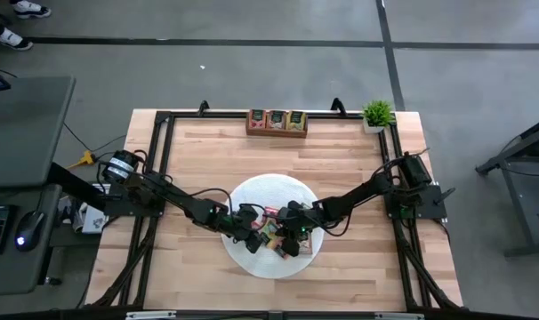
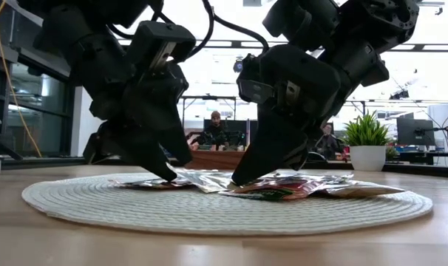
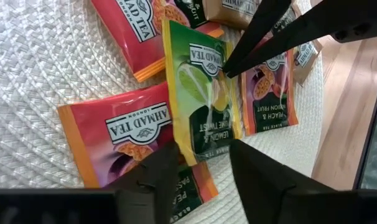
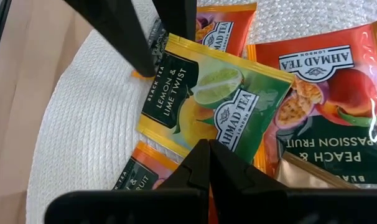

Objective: Pick & Place Tea
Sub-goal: Put the yellow tea bag into the right section of the wooden organizer

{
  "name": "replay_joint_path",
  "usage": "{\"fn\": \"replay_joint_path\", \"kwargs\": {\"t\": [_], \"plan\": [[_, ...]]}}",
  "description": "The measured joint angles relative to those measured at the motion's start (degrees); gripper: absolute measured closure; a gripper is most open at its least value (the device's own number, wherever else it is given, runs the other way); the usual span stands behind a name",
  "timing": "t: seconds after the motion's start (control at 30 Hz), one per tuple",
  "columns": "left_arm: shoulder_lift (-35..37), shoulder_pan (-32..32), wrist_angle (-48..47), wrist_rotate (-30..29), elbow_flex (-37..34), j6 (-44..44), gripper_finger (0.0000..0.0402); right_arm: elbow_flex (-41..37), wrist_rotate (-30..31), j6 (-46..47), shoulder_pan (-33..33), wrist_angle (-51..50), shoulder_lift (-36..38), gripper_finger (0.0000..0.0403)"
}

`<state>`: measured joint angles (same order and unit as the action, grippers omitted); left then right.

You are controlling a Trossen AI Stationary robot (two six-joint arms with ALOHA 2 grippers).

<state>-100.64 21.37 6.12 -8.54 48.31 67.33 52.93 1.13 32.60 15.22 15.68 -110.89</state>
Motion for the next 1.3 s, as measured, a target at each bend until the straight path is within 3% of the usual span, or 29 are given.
{"fn": "replay_joint_path", "kwargs": {"t": [0.33, 0.73, 1.3], "plan": [[0.02, 0.0, -0.32, -1.3, 0.0, -2.51, 0.0394, 0.02, -0.02, 0.02, 0.01, 0.04, 0.02, 0.0403], [0.02, 0.0, -1.17, -2.13, 0.0, -5.92, 0.0401, 0.04, -0.41, -1.05, 0.57, 0.89, 2.59, 0.0403], [8.16, -0.02, -4.1, -2.55, 0.04, -24.39, 0.0401, 0.04, -1.49, -8.62, -0.39, -4.58, 19.1, 0.0402]]}}
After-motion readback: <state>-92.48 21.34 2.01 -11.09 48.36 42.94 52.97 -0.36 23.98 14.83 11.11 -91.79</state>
